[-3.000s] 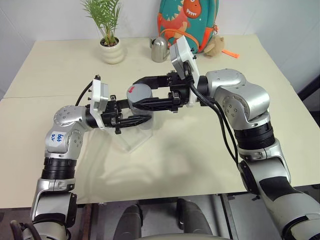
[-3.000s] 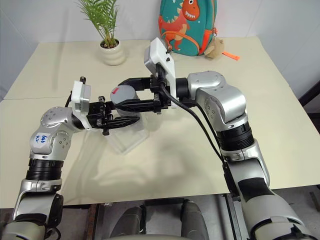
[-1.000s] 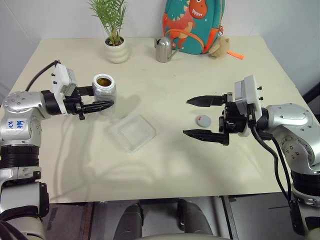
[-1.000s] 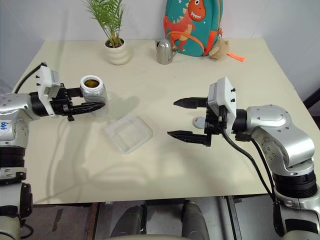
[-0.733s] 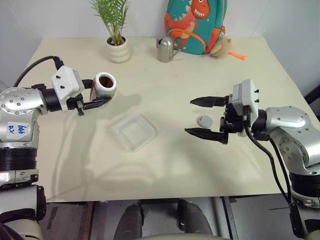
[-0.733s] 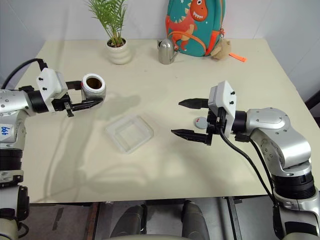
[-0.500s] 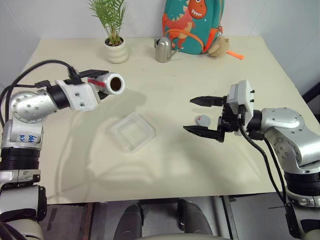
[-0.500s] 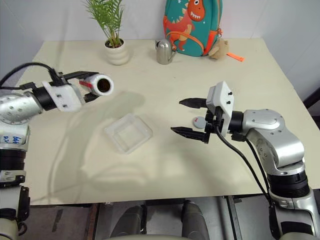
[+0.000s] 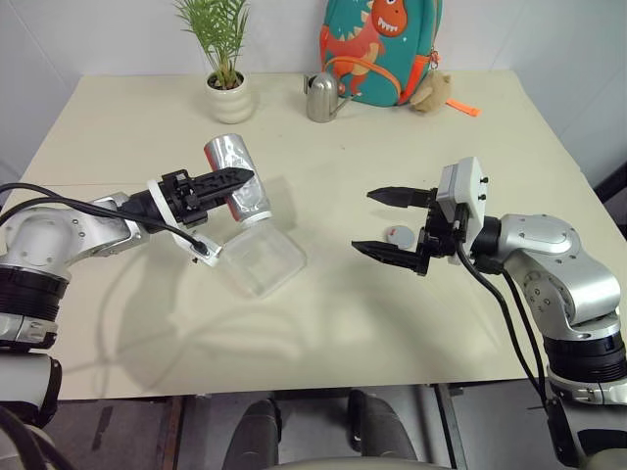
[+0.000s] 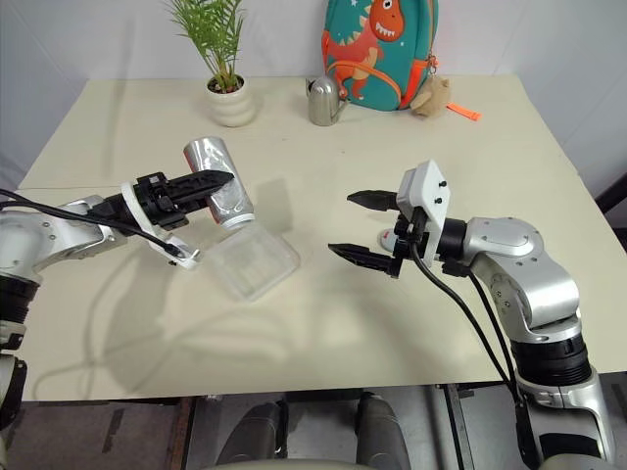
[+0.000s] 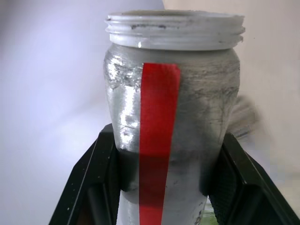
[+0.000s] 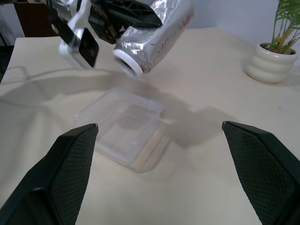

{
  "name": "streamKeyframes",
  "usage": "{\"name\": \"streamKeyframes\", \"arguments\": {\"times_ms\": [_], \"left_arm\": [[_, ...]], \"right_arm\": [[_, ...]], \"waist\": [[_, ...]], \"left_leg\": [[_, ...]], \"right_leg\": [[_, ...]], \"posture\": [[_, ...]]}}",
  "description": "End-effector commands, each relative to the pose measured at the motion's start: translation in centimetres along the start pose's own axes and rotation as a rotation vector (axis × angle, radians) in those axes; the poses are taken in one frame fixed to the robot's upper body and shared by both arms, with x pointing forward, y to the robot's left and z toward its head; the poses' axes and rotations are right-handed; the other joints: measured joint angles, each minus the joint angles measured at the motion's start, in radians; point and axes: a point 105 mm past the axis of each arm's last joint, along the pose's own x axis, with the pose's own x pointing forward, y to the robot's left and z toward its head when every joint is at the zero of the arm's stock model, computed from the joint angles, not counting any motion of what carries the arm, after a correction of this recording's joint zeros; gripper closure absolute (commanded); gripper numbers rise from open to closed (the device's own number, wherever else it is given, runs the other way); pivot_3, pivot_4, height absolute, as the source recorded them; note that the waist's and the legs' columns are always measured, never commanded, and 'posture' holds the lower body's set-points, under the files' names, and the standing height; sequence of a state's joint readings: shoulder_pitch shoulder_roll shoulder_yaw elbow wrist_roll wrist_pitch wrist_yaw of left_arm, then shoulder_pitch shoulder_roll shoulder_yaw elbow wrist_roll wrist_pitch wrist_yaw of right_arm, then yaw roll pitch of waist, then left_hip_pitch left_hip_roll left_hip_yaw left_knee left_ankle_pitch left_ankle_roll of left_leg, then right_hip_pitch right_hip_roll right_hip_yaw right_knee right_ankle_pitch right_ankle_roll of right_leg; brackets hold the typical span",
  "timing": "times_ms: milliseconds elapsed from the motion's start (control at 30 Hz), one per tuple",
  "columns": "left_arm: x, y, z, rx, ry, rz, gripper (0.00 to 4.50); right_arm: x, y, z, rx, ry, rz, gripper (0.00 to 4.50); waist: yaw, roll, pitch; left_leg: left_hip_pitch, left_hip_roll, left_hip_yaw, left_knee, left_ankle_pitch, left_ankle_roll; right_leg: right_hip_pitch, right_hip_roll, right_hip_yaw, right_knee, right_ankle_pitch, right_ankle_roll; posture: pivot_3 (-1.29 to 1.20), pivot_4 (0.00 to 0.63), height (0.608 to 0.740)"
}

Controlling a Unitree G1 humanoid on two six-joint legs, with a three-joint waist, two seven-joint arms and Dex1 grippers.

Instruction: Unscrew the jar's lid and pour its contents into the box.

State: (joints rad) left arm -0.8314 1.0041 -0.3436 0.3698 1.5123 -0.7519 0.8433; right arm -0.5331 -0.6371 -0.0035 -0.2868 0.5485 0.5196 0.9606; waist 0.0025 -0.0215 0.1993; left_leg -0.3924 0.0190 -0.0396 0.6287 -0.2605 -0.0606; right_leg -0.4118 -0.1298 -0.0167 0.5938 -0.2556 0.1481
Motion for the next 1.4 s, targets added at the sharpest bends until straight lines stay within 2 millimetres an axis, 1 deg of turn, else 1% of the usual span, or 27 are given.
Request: {"name": "streamKeyframes", "arguments": {"times_ms": [33,133,300,467,533,667,700,733,833,867,967,1000,1100,1233,1333,1400], "left_arm": [[0.2,0.5,-1.0,0.163,-0.002,0.071,2.49],[0.7,0.3,-0.9,0.195,-0.025,0.094,2.49],[1.2,0.3,-1.3,0.272,-0.013,0.111,2.49],[1.3,0.3,-1.1,0.325,-0.038,0.125,2.49],[1.3,0.7,-1.0,0.366,-0.044,0.158,2.49],[1.3,1.0,-0.9,0.379,-0.081,0.161,2.49],[1.2,1.3,-0.8,0.426,-0.082,0.194,2.49],[1.2,1.2,-0.8,0.435,-0.096,0.186,2.49],[1.1,1.0,-1.1,0.458,-0.121,0.172,2.49],[1.0,1.3,-1.2,0.499,-0.112,0.208,2.49],[1.1,1.1,-1.6,0.516,-0.122,0.196,2.49],[1.1,1.4,-1.7,0.557,-0.11,0.223,2.49],[1.3,1.2,-2.1,0.56,-0.104,0.205,2.49],[1.3,1.1,-2.0,0.575,-0.137,0.208,2.49],[1.5,1.7,-2.9,0.55,-0.097,0.212,2.49],[1.4,2.1,-3.6,0.495,-0.05,0.214,2.49]], "right_arm": [[0.1,0.2,1.2,-0.045,-0.037,-0.005,0.04],[0.1,0.2,1.3,-0.043,-0.044,-0.01,0.04],[0.2,0.2,1.4,-0.039,-0.055,-0.019,0.04],[0.2,0.2,1.5,-0.032,-0.064,-0.027,0.04],[0.3,0.2,1.4,-0.031,-0.066,-0.026,0.04],[0.4,0.2,1.3,-0.027,-0.07,-0.025,0.04],[0.4,0.2,1.4,-0.026,-0.072,-0.024,0.04],[0.5,0.2,1.4,-0.025,-0.074,-0.022,0.04],[0.7,0.1,1.4,-0.024,-0.079,-0.015,0.04],[0.7,0.1,1.4,-0.022,-0.08,-0.012,0.04],[1.0,0.1,1.4,-0.02,-0.086,-0.004,0.04],[1.0,0.2,1.5,-0.019,-0.089,-0.003,0.04],[1.2,0.2,1.5,-0.016,-0.095,-0.001,0.04],[1.3,0.1,1.5,-0.011,-0.101,0.002,0.04],[1.5,0.1,1.5,-0.011,-0.105,0.003,0.04],[1.5,0.1,1.5,-0.011,-0.107,0.004,0.04]], "waist": [[0.0,0.0,0.0],[0.0,0.0,0.0],[-0.002,0.0,0.0],[-0.002,0.0,0.0],[-0.001,0.0,0.0],[-0.002,0.0,0.0],[-0.002,0.0,0.0],[-0.003,0.0,0.0],[-0.002,0.0,0.0],[-0.001,0.0,0.0],[-0.001,0.0,0.0],[-0.002,0.0,0.0],[-0.003,-0.001,0.0],[-0.002,-0.001,0.0],[-0.002,-0.001,0.0],[-0.002,-0.001,0.0]], "left_leg": [[0.0,0.0,0.0,0.0,0.0,0.0],[0.0,0.0,0.0,0.0,0.0,0.0],[-0.001,0.0,0.0,0.0,0.0,0.0],[-0.001,0.0,0.0,0.0,0.0,0.0],[-0.001,0.0,0.0,0.0,0.0,0.0],[-0.001,0.0,0.0,0.0,0.0,0.0],[-0.001,0.0,0.0,0.0,0.0,0.0],[0.0,0.0,0.0,0.0,0.0,0.0],[-0.001,0.0,0.0,0.0,0.0,0.0],[-0.001,0.0,0.0,0.0,0.0,0.0],[-0.001,0.0,0.0,0.0,0.0,0.0],[-0.001,0.0,0.0,0.0,0.0,0.0],[-0.001,0.0,0.0,0.0,0.0,0.0],[-0.001,0.0,0.0,0.0,0.0,0.0],[-0.001,0.0,0.0,0.0,0.0,0.0],[-0.001,0.0,0.0,0.0,0.0,0.0]], "right_leg": [[0.0,0.0,0.0,0.0,0.0,0.0],[-0.001,0.0,0.0,0.0,0.0,0.0],[-0.001,0.0,0.0,0.0,0.0,0.0],[-0.001,0.0,0.0,0.0,0.0,0.0],[-0.001,0.0,0.0,0.0,0.0,0.0],[-0.001,0.0,0.0,0.001,0.0,0.0],[-0.001,0.0,0.0,0.001,0.0,0.0],[-0.001,0.0,0.0,0.001,0.0,0.0],[-0.001,0.0,0.0,0.001,0.0,0.0],[-0.001,0.0,0.0,0.001,0.0,0.0],[-0.001,0.0,0.0,0.001,0.0,0.0],[-0.001,0.0,0.0,0.001,0.0,0.0],[-0.001,0.0,0.0,0.001,0.0,0.0],[-0.001,0.0,0.0,0.001,0.0,0.0],[-0.001,0.0,0.0,0.001,0.0,0.0],[-0.001,0.0,0.0,0.001,0.0,0.0]], "posture": [[0.0,0.15,0.74],[0.0,0.15,0.74],[0.0,0.15,0.74],[0.0,0.15,0.74],[0.0,0.15,0.74],[0.0,0.15,0.74],[0.0,0.15,0.74],[0.0,0.15,0.74],[0.0,0.15,0.74],[0.0,0.15,0.74],[0.0,0.15,0.74],[0.0,0.15,0.74],[0.0,0.15,0.74],[0.0,0.15,0.74],[0.0,0.15,0.74],[0.0,0.15,0.74]]}}
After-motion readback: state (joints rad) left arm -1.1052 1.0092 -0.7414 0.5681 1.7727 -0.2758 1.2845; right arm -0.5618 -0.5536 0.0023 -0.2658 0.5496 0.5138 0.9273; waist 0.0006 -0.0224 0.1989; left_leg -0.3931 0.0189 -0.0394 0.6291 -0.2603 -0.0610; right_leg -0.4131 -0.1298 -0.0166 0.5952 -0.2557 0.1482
